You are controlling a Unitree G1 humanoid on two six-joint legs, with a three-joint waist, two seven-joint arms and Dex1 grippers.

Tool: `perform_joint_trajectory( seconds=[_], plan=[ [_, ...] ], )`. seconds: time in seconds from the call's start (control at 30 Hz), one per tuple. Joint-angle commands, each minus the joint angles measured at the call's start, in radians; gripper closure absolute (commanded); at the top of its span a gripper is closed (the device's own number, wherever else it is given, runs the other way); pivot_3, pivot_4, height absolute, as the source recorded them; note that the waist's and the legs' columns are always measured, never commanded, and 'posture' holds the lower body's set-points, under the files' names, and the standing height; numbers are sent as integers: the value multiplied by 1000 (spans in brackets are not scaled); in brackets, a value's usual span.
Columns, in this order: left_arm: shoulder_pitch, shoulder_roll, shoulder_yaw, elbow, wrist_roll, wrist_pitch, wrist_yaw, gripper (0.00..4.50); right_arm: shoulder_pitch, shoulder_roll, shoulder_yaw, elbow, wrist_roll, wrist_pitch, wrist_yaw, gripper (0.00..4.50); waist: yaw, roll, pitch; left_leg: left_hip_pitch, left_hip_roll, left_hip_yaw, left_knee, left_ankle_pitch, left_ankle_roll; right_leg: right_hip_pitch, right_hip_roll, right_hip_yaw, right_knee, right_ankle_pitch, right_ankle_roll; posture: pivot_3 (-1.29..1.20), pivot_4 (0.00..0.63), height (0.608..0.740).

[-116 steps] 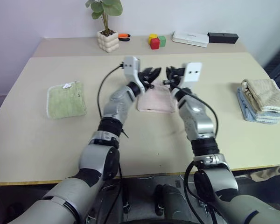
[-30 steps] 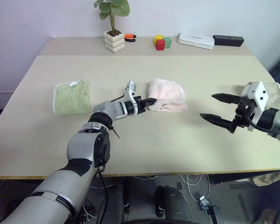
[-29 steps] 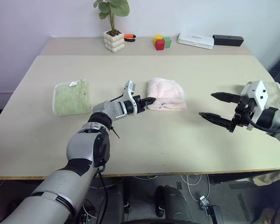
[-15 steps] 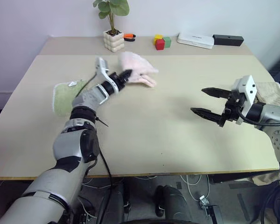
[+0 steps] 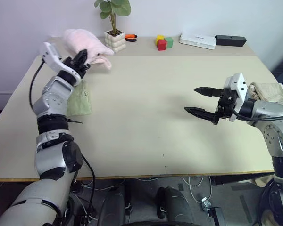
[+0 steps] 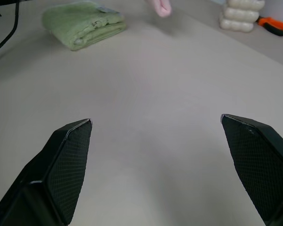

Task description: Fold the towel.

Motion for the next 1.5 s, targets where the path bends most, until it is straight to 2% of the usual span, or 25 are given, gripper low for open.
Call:
perform_joint_trajectory(
  seconds=[0.03,0.23,0.47,0.57,0.63,0.77,1.27,1.37,1.5],
  plan=[
    [66,24,32,-194,-46,7,44,4463,-35,-5,-3,13,-9,-22,20,0,3,0,0,0,0,0,0,0,0,0,0,0,0,0,0,0,150,740],
    [220,-8,49,-436,-117,46,125,4463,-69,-5,19,58,-27,-37,53,0,9,0,0,0,0,0,1,0,0,1,0,0,0,0,0,0,150,740],
    [366,-129,84,-627,-221,79,308,4463,-123,-15,-5,147,-10,-38,116,0,6,0,0,1,0,0,1,0,0,1,0,0,-1,0,0,0,150,740],
    [471,-169,70,-690,-168,31,359,4463,-138,-14,2,170,-26,-56,130,0,5,0,0,1,0,0,1,0,0,1,0,0,-1,0,0,0,150,740],
    [514,-176,57,-700,-141,9,375,4463,-142,-13,7,178,-33,-63,135,0,5,0,0,1,0,0,1,0,0,1,0,0,-1,0,0,0,150,740],
    [587,-218,37,-685,-181,53,398,4463,-150,-8,12,178,-38,-67,140,0,9,0,0,1,0,0,1,0,0,1,0,0,-1,0,0,0,150,740],
    [645,-240,0,-694,-218,96,439,4463,-138,0,11,170,-42,-71,122,0,8,0,0,0,0,-1,1,-2,3,1,0,0,-1,0,0,0,150,740],
    [661,-248,-4,-718,-253,100,422,3411,-134,3,12,168,-41,-71,117,0,9,0,0,0,0,-1,1,-3,3,1,0,0,-1,0,0,0,150,740],
    [672,-253,4,-750,-308,124,448,1409,-131,5,14,165,-39,-68,116,0,8,0,0,0,1,-1,1,-3,4,1,0,0,-1,0,-1,0,150,740]
  ],
)
